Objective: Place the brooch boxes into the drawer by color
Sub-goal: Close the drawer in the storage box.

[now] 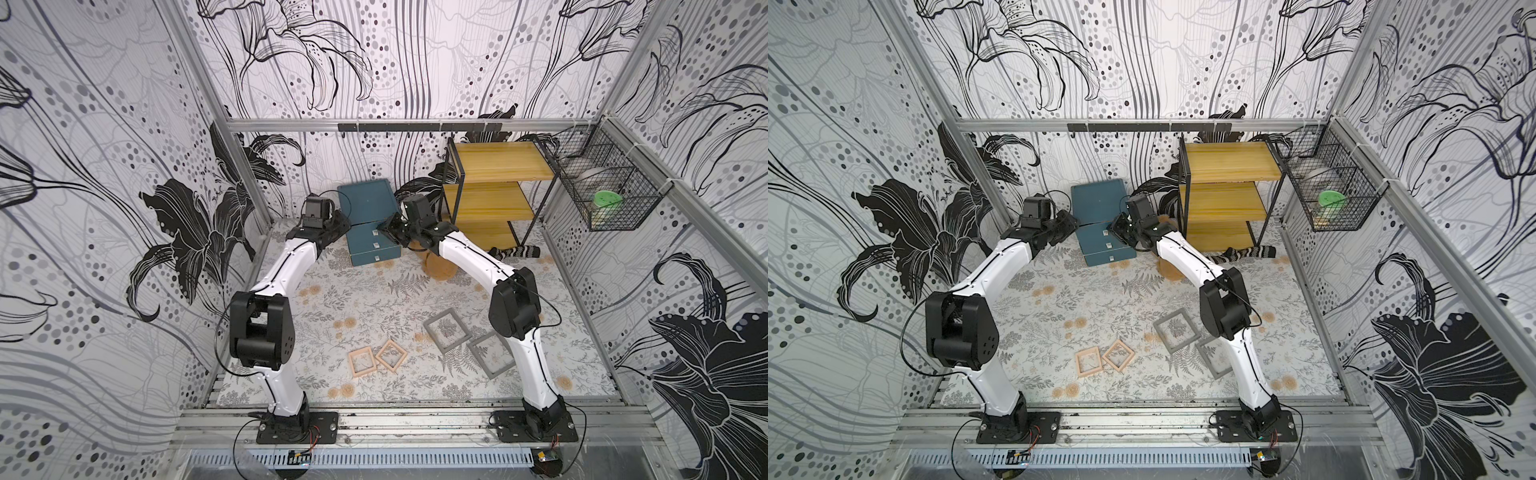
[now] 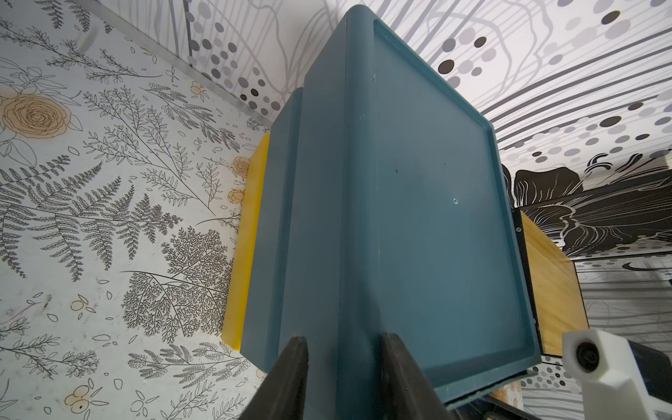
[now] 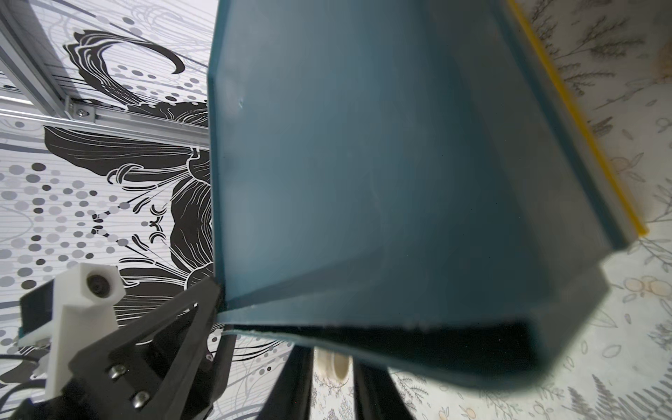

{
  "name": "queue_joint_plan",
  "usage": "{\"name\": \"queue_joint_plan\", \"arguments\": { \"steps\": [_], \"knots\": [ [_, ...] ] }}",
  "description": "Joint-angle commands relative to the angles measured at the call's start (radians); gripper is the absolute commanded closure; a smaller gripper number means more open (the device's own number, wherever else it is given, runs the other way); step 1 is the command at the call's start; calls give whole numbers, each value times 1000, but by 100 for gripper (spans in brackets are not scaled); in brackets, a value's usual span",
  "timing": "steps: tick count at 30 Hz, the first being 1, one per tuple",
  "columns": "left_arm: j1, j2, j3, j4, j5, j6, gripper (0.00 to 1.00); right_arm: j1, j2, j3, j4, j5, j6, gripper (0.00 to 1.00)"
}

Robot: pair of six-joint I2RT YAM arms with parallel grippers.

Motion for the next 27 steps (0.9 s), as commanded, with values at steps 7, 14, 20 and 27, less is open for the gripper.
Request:
{"name": "queue_joint_plan", "arguments": {
  "steps": [7,14,20,27],
  "knots": [
    [7,-26,-40,-48,5,-3,62,-8,78,143,-67,28,-9,76],
    [6,-26,-39,-46,9,-3,62,-7,30,86,-46,34,-11,76],
    [6,-26,-38,-45,9,-4,63,-1,-100,-79,30,47,-28,71],
    [6,-25,-31,-49,7,-4,62,1,-255,-449,213,31,-3,60]
  ]
}}
